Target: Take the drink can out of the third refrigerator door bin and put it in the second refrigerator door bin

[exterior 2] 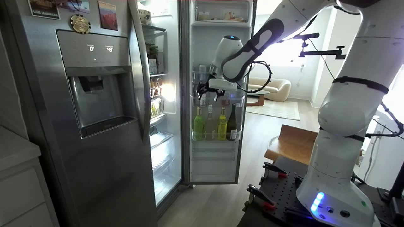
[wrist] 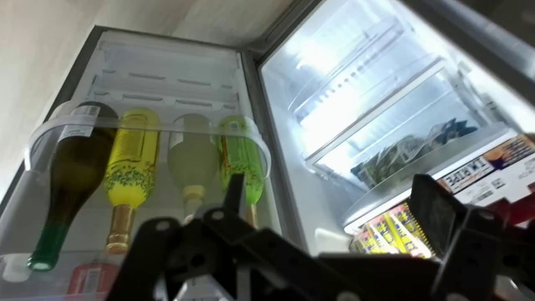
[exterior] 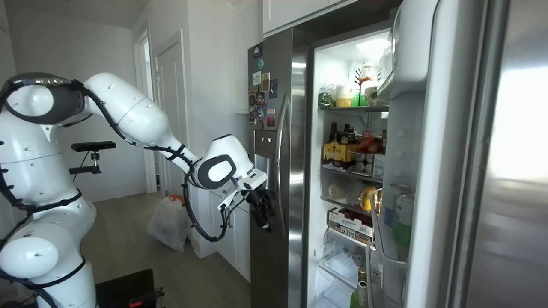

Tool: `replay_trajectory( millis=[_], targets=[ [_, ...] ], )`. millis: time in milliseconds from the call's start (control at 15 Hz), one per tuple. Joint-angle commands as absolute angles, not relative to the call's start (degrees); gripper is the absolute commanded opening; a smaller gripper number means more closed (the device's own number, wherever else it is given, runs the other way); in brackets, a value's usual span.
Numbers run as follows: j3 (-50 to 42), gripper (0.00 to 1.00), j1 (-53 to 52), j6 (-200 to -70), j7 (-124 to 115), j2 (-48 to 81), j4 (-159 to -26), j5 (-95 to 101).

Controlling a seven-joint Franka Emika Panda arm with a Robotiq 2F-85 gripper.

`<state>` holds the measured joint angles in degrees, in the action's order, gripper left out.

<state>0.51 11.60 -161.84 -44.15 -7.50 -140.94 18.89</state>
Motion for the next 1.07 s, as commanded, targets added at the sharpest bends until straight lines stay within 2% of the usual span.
replay_trajectory(
  millis=[0, 333, 733, 800, 1000],
  targets=[
    [5.4, 1.0, 22.2, -164.6, -60.2, -7.6, -139.6, 35.4],
    [11.8, 1.0, 32.3, -158.2, -84.0, -9.4, -134.9, 58.8],
    [16.6, 1.0, 31.7, -144.3, -106.5, -4.2, -132.0, 77.0],
    [8.6, 1.0, 22.9, -141.9, -107.9, -2.7, -131.6, 78.3],
    [2.9, 1.0, 17.1, -140.0, -108.3, 0.8, -130.0, 77.4]
  ],
)
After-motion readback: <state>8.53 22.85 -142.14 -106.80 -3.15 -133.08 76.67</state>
